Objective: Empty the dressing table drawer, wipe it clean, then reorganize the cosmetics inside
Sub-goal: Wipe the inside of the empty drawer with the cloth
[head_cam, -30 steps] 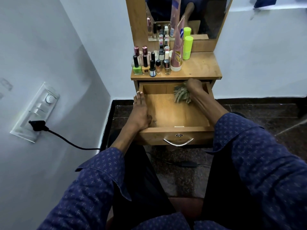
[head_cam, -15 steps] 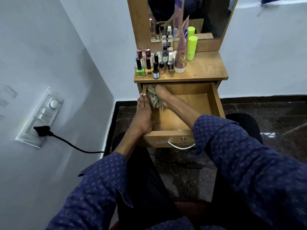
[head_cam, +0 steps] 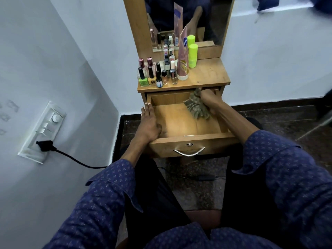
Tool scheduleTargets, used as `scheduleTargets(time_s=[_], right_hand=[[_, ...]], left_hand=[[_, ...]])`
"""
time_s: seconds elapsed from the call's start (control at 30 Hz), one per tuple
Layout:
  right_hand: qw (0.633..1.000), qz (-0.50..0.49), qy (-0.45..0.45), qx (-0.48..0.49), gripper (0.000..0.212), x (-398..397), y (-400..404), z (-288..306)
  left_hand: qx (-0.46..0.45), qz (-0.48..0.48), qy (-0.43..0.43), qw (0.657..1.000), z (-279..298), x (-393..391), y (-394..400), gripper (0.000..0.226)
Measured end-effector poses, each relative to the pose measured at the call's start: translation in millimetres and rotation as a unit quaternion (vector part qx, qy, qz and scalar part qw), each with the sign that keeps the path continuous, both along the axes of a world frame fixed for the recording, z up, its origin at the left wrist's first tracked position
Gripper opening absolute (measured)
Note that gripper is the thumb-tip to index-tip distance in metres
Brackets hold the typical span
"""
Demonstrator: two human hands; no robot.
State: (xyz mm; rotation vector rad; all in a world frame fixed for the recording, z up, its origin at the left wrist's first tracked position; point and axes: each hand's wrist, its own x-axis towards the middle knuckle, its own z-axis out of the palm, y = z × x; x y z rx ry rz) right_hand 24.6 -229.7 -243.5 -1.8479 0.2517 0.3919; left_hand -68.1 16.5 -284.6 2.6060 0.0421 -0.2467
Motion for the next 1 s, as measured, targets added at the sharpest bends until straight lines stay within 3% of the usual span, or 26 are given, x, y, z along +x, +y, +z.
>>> scheduleTargets(time_s=[0.17, 0.27, 0.37, 0.43, 0.5, 0.57, 0.73, 0.83, 1.0], right_hand=[[0.958, 0.127, 0.051, 0.254, 0.027, -18, -12, 17], [0.924, 0.221, 0.036, 0.309, 0.030, -27, -17, 30], [0.907, 0.260, 0.016, 0.331, 0.031, -32, -24, 37], [0.918, 0.243, 0.004, 0.312, 0.040, -32, -29, 41], [0.933, 0.243, -0.011, 0.266, 0.051, -33, -34, 45], [0.943, 0.246, -0.033, 0.221, 0.047, -31, -40, 48], [0.959, 0.241, -0.142, 0.052, 0.018, -17, -57, 56], [0.951, 0.213, -0.218, -0.051, 0.017, -5, -70, 65], [0.934, 0.142, -0.308, -0.117, 0.022, 20, -80, 90]], left_hand=[[0.016, -0.047, -0.134, 0.990, 7, -4, -10, 0.071], [-0.113, -0.015, -0.170, 0.979, 23, -2, -25, 0.052], [-0.259, 0.036, -0.138, 0.955, 49, 0, -47, 0.043], [-0.354, 0.035, -0.097, 0.930, 61, 7, -56, 0.037], [-0.389, 0.033, -0.069, 0.918, 69, 14, -61, 0.026], [-0.372, 0.023, -0.056, 0.926, 73, 21, -66, 0.018], [-0.337, 0.028, -0.050, 0.940, 72, 31, -77, 0.030], [-0.278, 0.023, -0.093, 0.956, 75, 30, -92, 0.032], [-0.275, 0.022, -0.131, 0.952, 90, 49, -127, 0.053]])
